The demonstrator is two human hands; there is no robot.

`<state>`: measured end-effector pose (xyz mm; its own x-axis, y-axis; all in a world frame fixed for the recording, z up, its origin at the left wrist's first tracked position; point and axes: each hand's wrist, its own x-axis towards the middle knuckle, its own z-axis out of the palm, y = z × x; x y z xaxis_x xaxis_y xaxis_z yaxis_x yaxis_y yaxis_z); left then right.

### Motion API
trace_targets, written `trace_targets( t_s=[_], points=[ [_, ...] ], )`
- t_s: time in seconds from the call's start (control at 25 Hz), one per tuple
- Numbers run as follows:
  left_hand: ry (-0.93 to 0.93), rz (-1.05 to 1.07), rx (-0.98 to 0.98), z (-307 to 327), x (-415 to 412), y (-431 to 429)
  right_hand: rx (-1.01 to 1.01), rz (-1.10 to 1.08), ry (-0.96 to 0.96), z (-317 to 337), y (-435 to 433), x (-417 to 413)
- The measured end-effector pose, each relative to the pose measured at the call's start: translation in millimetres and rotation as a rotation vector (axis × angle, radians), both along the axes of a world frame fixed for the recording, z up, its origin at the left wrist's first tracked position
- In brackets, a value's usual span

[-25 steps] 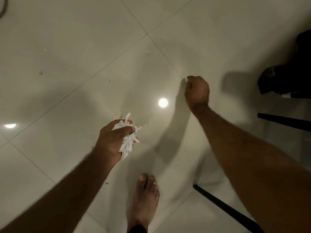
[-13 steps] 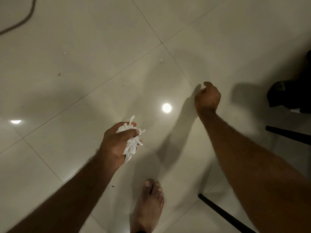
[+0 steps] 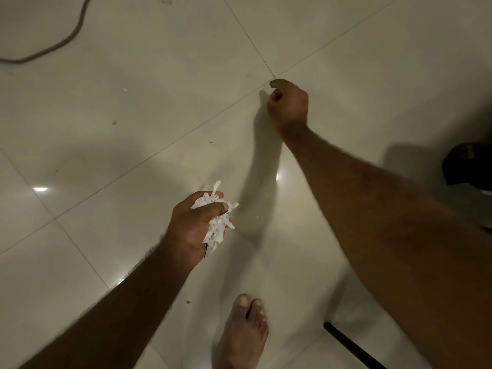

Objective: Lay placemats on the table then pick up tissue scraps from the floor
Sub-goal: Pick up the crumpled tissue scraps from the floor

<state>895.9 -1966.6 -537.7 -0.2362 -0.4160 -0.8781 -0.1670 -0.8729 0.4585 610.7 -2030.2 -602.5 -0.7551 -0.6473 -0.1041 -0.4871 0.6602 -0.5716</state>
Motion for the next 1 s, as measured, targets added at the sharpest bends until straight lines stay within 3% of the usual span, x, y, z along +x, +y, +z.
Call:
trace_targets(
  t_s=[0.16,0.48,0.72,0.92,1.0],
  points=[
    [-0.016,0.001,-0.023,-2,6,-11,0.167,0.087,0.132,-8,4,4],
    [-0.033,-0.054,-0.039,0,12,2,0.274,0.335,0.188,-14,9,48],
    [0.014,-0.072,-0.057,31,15,11,0.288,0.213,-0.107,14,67,109],
    [-0.002,-0.165,-0.096,86,41,27,0.148,-0.042,-0.439,94,141,195],
    [-0.021,-0.215,-0.133,116,55,33,0.131,-0.032,-0.446,139,161,222]
  ],
)
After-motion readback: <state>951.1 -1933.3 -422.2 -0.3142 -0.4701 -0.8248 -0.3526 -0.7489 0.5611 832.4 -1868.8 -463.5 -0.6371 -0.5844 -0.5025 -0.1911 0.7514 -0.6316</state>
